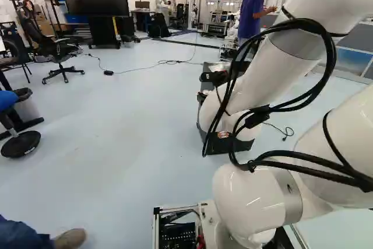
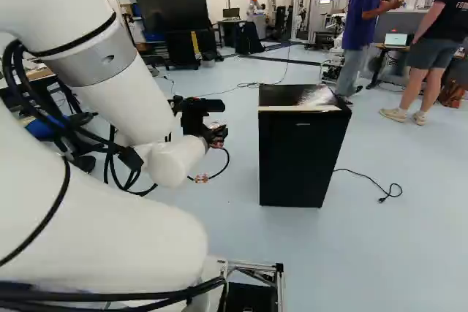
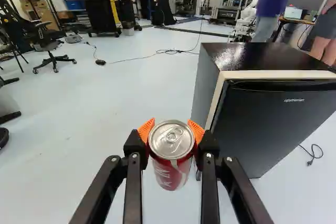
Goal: Grab a drink from the fridge
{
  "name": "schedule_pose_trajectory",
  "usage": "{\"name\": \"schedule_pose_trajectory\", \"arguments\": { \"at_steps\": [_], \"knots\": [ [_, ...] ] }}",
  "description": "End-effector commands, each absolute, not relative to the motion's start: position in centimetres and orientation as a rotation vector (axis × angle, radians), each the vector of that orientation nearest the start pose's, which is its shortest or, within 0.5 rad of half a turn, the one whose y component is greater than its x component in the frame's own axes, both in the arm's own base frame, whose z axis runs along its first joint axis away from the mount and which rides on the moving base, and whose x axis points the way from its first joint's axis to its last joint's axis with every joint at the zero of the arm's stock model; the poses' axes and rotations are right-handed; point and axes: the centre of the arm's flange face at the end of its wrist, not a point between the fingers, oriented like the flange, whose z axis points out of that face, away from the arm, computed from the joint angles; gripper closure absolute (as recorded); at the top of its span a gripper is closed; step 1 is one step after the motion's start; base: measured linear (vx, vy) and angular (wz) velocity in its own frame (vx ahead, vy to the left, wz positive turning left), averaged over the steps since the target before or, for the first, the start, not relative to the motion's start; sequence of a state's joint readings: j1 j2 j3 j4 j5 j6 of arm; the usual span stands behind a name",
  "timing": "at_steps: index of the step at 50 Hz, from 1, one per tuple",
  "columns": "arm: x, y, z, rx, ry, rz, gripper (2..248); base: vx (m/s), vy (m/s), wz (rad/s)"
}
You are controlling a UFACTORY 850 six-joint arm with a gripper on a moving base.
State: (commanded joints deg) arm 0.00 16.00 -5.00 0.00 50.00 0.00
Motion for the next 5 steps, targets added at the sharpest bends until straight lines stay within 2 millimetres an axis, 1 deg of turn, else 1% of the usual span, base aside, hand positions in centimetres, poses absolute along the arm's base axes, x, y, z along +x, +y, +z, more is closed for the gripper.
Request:
{"name": "schedule_pose_trajectory", "arguments": {
  "at_steps": [5],
  "knots": [
    [27.03,0.00,36.56,-2.558,0.000,-1.824,151,0.000,0.000,0.000]
  ]
}}
